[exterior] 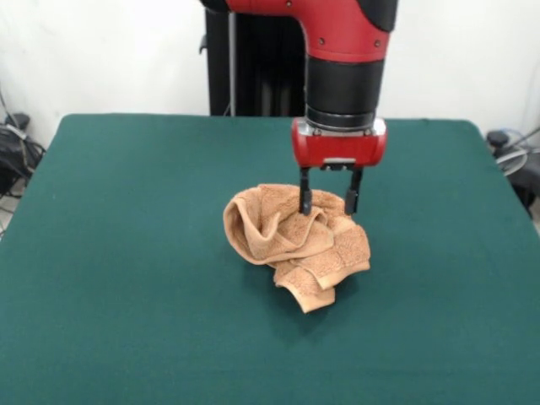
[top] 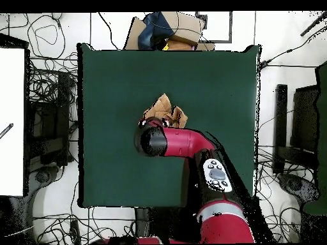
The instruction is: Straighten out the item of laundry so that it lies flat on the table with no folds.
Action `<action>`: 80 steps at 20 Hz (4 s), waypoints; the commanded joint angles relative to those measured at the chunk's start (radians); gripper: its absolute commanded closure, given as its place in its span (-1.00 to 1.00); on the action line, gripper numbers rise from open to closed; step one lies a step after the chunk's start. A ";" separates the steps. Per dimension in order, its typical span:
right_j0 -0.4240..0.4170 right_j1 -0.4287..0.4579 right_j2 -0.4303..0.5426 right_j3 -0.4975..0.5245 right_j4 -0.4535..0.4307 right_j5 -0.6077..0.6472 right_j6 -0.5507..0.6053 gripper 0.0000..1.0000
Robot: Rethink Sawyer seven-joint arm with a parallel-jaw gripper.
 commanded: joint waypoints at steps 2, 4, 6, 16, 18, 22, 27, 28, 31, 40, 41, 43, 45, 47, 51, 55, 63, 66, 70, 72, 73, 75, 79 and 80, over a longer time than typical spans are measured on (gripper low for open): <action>0.031 0.015 -0.049 -0.004 0.013 0.007 0.181 -1.00; 0.034 0.008 -0.062 -0.015 -0.001 0.037 0.158 -1.00; 0.039 0.001 -0.075 -0.034 -0.008 0.072 0.138 -1.00; 0.036 -0.038 -0.121 -0.069 -0.054 0.175 0.047 -1.00; 0.033 -0.042 -0.128 -0.078 -0.063 0.184 0.039 -1.00; 0.037 -0.038 -0.141 -0.092 -0.083 0.183 0.044 -1.00; 0.039 -0.008 -0.128 -0.089 -0.073 0.123 0.084 -1.00; 0.040 -0.005 -0.126 -0.087 -0.072 0.111 0.088 -1.00; 0.044 -0.003 -0.125 -0.082 -0.070 0.083 0.102 -1.00; 0.034 0.036 -0.097 -0.049 -0.043 0.016 0.146 -1.00; 0.033 0.035 -0.096 -0.045 -0.043 0.012 0.146 -1.00; 0.035 0.039 -0.099 -0.047 -0.043 0.004 0.147 -1.00; 0.040 0.048 -0.103 -0.049 -0.045 -0.007 0.149 -1.00; 0.042 0.052 -0.107 -0.052 -0.045 -0.011 0.148 -1.00; 0.043 0.052 -0.107 -0.048 -0.044 -0.013 0.145 -1.00; 0.045 0.055 -0.108 -0.045 -0.045 -0.020 0.145 -1.00; 0.053 0.024 -0.112 -0.067 -0.058 -0.002 0.116 -1.00; 0.057 0.023 -0.118 -0.082 -0.055 0.006 0.116 -1.00; 0.052 0.013 -0.120 -0.087 -0.040 0.006 0.130 -1.00; 0.046 0.008 -0.120 -0.072 -0.012 -0.009 0.167 -1.00; 0.042 0.008 -0.119 -0.067 0.002 -0.018 0.185 -1.00; 0.040 0.006 -0.125 -0.055 0.022 -0.041 0.219 -1.00; 0.057 0.010 -0.156 -0.050 0.056 -0.078 0.272 -1.00; 0.060 0.011 -0.161 -0.051 0.065 -0.085 0.280 -1.00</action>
